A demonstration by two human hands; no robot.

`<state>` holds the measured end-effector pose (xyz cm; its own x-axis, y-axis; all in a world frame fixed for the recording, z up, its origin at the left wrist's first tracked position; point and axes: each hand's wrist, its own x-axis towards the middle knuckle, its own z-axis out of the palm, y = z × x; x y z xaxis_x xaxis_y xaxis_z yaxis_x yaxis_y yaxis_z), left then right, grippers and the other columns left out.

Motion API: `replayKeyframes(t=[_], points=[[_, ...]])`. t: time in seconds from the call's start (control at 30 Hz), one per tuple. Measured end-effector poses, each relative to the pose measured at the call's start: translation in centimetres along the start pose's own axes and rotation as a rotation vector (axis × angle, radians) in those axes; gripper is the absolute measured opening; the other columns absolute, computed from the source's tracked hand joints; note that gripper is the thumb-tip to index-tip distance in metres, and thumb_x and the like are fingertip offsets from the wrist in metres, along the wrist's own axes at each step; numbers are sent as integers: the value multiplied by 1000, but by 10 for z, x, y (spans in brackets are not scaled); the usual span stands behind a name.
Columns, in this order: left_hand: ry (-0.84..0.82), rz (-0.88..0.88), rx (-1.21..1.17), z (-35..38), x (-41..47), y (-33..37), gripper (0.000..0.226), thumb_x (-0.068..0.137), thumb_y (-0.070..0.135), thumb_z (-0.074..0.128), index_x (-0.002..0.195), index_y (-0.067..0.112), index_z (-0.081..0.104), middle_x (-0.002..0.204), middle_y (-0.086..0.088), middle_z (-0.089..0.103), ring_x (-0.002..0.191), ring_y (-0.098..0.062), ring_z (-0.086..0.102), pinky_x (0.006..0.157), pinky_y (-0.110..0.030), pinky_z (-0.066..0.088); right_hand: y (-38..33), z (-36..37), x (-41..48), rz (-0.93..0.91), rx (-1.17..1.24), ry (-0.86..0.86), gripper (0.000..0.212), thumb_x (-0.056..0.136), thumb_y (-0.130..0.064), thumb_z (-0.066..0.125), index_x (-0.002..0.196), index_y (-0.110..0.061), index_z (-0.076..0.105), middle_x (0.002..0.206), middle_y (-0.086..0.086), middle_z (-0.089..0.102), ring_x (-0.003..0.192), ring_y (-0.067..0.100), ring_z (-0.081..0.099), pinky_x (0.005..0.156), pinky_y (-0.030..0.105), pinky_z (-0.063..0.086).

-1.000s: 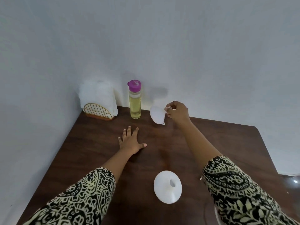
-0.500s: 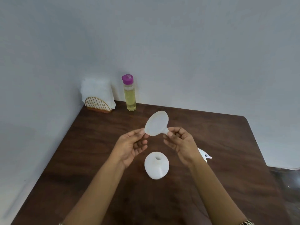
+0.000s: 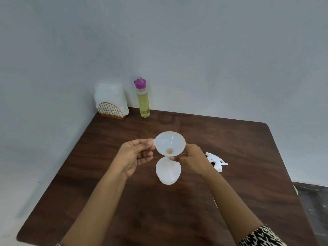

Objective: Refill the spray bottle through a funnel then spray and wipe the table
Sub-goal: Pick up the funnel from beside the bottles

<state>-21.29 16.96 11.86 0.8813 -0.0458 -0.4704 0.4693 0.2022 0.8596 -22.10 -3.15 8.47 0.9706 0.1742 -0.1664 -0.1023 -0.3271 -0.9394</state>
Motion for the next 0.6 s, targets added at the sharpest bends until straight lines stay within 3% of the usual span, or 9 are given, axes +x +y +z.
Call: replayKeyframes(t=[0.2, 0.4, 0.6], points=[[47, -3, 69, 1, 2, -10, 8, 87, 7, 66, 92, 6, 72, 67, -3, 72, 51, -7, 63, 57, -25, 60, 16, -1, 2, -7, -92, -59, 21, 90, -11, 62, 108, -18, 69, 102, -8, 70, 92, 6, 66, 76, 16, 51], [49, -37, 171, -2, 4, -18, 10, 87, 14, 68, 94, 10, 74, 75, -3, 72, 57, -9, 63, 56, -27, 57, 24, -18, 5, 34, -18, 133, 38, 90, 2, 48, 91, -30, 68, 92, -10, 70, 90, 10, 64, 80, 26, 49], [119, -73, 319, -13, 4, -11, 20, 89, 35, 65, 100, 19, 72, 93, -2, 75, 81, -17, 67, 80, -38, 52, -7, -32, 24, -10, -62, 197, 13, 92, -17, 59, 96, -25, 69, 97, -9, 70, 93, 6, 63, 80, 20, 48]])
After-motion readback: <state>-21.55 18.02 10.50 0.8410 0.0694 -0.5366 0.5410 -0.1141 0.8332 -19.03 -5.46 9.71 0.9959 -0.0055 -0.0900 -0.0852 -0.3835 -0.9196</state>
